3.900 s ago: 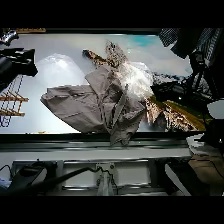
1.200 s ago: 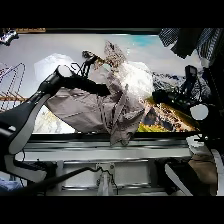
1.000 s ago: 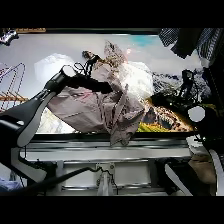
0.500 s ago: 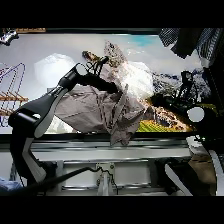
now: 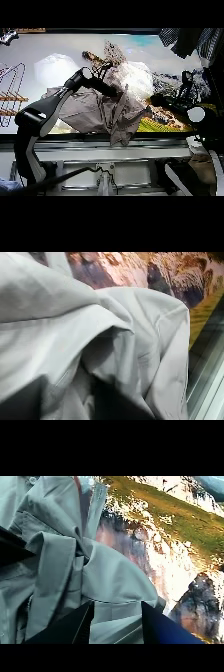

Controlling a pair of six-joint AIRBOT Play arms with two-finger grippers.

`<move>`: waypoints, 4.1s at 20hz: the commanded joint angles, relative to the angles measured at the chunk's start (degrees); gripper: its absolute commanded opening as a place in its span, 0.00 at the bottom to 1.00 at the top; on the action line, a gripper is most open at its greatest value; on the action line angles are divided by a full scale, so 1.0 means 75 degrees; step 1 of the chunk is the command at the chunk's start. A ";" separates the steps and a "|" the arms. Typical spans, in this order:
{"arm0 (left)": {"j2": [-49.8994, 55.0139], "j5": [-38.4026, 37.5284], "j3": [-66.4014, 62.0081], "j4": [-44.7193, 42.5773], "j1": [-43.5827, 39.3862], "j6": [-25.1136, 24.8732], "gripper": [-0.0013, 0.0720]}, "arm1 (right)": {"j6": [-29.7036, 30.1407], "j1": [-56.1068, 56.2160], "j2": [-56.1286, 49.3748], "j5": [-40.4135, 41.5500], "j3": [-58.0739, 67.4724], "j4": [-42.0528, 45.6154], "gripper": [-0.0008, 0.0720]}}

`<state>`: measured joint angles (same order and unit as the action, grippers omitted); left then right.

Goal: Fold the clothes and pants, and hang the long-sleeved shirts on hangers.

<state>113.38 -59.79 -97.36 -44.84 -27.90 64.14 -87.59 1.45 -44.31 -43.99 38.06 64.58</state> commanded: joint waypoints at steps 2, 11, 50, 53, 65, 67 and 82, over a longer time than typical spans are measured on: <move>0.0044 0.0055 -0.0009 -0.0020 -0.0064 -0.0026 0.04 | 0.0000 0.0006 0.0321 -0.0271 -0.0003 -0.0131 0.50; -0.2197 0.0050 -0.0009 -0.0020 0.0332 -0.0032 0.04 | -0.0017 0.0839 0.1172 -0.2139 -0.0609 -0.1370 0.50; -0.3290 -0.0548 -0.0009 -0.0029 -0.0198 -0.0029 0.04 | -0.5234 0.5910 -0.3620 0.0291 0.0758 0.2745 0.06; -0.3290 -0.0542 -0.0009 -0.0029 -0.0009 -0.0032 0.04 | -0.4937 0.6015 -0.3057 -0.0122 0.0758 0.2704 0.06; -0.4651 0.0446 -0.0009 -0.0070 0.0924 -0.0032 0.04 | -0.3092 0.4908 0.2707 0.0178 0.0988 0.3963 0.06; -0.5211 0.0682 -0.0009 -0.0443 0.0924 -0.0029 0.04 | -0.2151 0.4348 0.2999 0.0848 0.1303 0.3963 0.06; -0.7892 0.2795 0.0006 -0.3984 0.0976 0.1792 0.03 | 0.2244 0.2955 -0.1524 -0.0006 0.8186 0.1352 0.05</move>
<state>53.60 -39.11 -97.38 -64.20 -20.86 71.79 -76.49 23.83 -45.19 -32.84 88.64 81.03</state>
